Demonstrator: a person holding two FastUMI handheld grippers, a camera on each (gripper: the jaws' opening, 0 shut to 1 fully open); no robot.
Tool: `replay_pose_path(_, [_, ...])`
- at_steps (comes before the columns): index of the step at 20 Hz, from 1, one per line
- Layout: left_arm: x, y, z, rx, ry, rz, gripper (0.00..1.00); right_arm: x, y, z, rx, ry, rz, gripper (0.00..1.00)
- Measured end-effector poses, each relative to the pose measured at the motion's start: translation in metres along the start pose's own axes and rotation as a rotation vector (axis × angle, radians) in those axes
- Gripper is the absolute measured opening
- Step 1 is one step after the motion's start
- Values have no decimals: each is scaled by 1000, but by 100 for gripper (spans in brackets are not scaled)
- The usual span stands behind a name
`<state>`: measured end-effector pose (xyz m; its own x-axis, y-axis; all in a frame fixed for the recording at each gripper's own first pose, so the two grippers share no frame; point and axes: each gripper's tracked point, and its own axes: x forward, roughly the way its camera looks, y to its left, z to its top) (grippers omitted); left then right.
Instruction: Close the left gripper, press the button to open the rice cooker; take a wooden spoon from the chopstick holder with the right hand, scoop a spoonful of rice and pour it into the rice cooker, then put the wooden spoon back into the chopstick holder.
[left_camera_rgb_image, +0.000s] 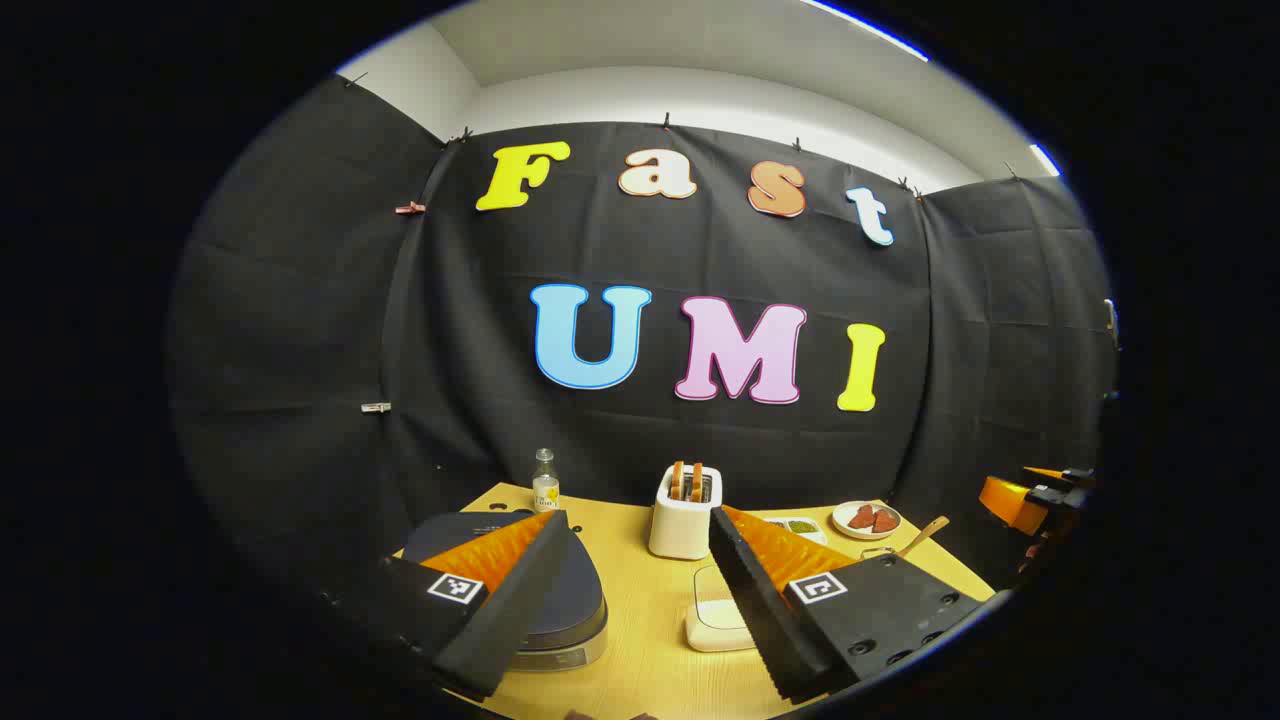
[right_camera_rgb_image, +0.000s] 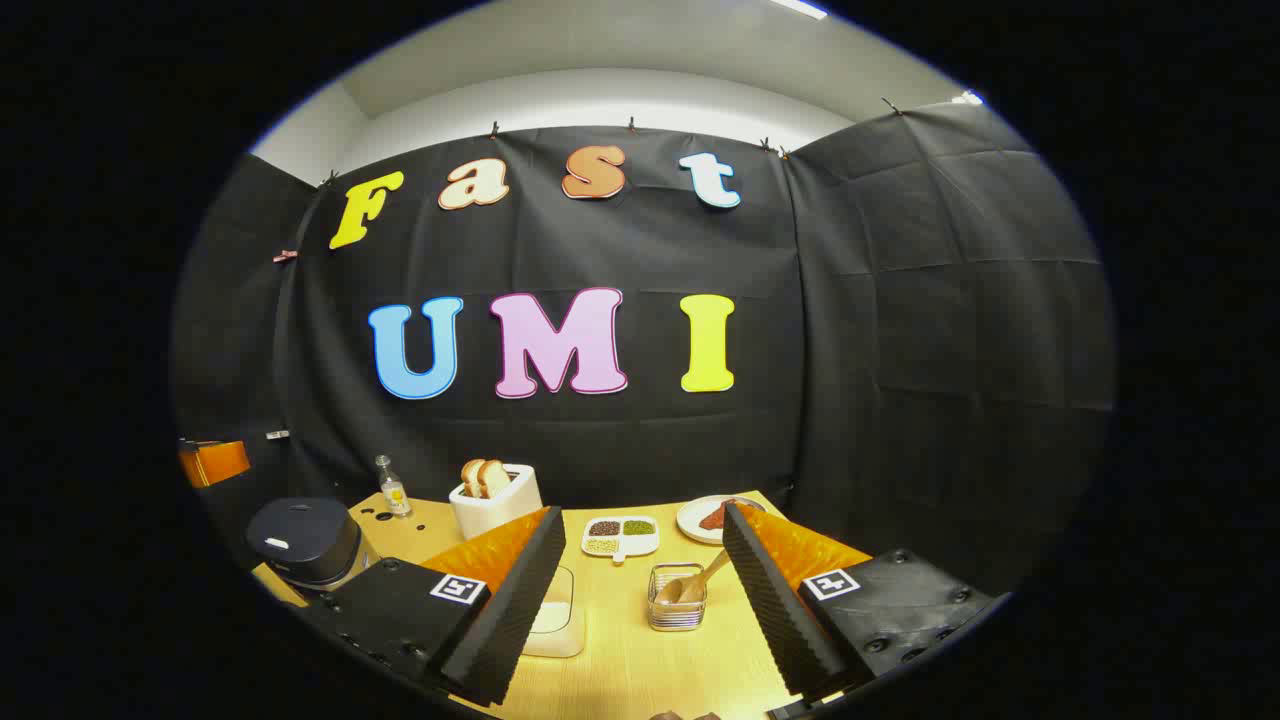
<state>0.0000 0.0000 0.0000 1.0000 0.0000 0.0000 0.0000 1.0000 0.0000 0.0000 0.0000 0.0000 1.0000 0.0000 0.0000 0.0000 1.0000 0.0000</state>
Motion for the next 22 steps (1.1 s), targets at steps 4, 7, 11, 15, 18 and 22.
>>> replay_pose_path(4, [-1,5,-3,-9,10,28,95,0,2,-1,6,9,29,99])
replay_pose_path(7, [-1,9,-5,0,13,36,95,1,-2,-6,1,24,26,99])
replay_pose_path(11, [4,11,-5,20,20,27,95,2,-6,-8,0,29,0,99])
replay_pose_path(15, [9,5,-6,27,35,-5,95,2,-2,-13,-9,36,-13,99])
replay_pose_path(18, [13,4,-5,29,38,-23,95,1,3,-15,-23,43,-11,99])
replay_pose_path(22, [19,15,-9,30,67,-25,95,2,10,-15,-27,41,-2,99])
